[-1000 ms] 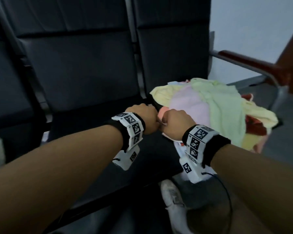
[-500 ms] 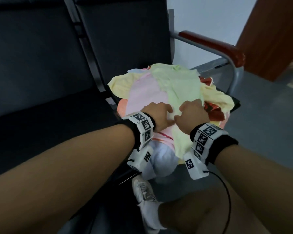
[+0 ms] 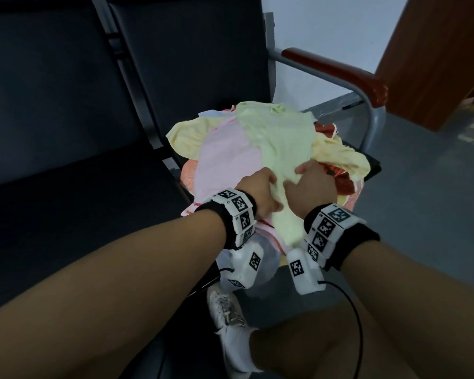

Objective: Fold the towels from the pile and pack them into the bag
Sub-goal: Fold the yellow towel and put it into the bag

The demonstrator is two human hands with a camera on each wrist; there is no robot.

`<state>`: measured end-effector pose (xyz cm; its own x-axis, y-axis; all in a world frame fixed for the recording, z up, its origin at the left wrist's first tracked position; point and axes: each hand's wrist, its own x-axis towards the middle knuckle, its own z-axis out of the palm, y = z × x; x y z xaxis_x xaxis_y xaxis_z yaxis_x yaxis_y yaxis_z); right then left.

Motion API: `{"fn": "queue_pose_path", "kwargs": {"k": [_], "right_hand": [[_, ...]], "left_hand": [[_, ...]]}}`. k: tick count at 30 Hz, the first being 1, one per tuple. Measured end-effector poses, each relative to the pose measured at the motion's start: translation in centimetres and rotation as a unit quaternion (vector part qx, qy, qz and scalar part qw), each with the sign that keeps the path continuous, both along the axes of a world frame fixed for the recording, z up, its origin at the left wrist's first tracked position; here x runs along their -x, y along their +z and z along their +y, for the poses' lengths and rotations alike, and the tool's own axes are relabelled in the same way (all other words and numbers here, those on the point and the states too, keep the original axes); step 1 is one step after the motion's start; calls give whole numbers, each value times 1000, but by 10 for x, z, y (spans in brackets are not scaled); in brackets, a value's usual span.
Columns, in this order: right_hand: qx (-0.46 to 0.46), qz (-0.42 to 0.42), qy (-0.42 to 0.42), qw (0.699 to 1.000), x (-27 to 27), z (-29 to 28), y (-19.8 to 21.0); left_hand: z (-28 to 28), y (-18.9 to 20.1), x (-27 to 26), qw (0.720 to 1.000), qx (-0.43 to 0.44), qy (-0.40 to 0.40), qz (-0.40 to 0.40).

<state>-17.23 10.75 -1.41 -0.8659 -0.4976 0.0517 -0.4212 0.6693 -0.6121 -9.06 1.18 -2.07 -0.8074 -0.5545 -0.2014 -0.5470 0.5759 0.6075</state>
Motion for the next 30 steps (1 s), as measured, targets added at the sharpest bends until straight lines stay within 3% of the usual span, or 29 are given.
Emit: {"fn": "queue_pose_path", "kwargs": {"k": [7,14,20,25,30], "right_hand": [[173,40,84,980,-36,-20,32],[255,21,197,947,-84,-48,58],[296,-53,278,913,-156,-76,79],[301,-56,335,891,-223,-97,86],[320,-117,416,843,-285,-128,75]], "left_hand": [[-4,26,-22,986,-8,53,157],[-30,58,-87,954,-31,144,262],[-52,79,-172,925,-19,198,323],[-64,86,-252,898,-3,240,369],[-87,77,-334,869,25,300,393]]}}
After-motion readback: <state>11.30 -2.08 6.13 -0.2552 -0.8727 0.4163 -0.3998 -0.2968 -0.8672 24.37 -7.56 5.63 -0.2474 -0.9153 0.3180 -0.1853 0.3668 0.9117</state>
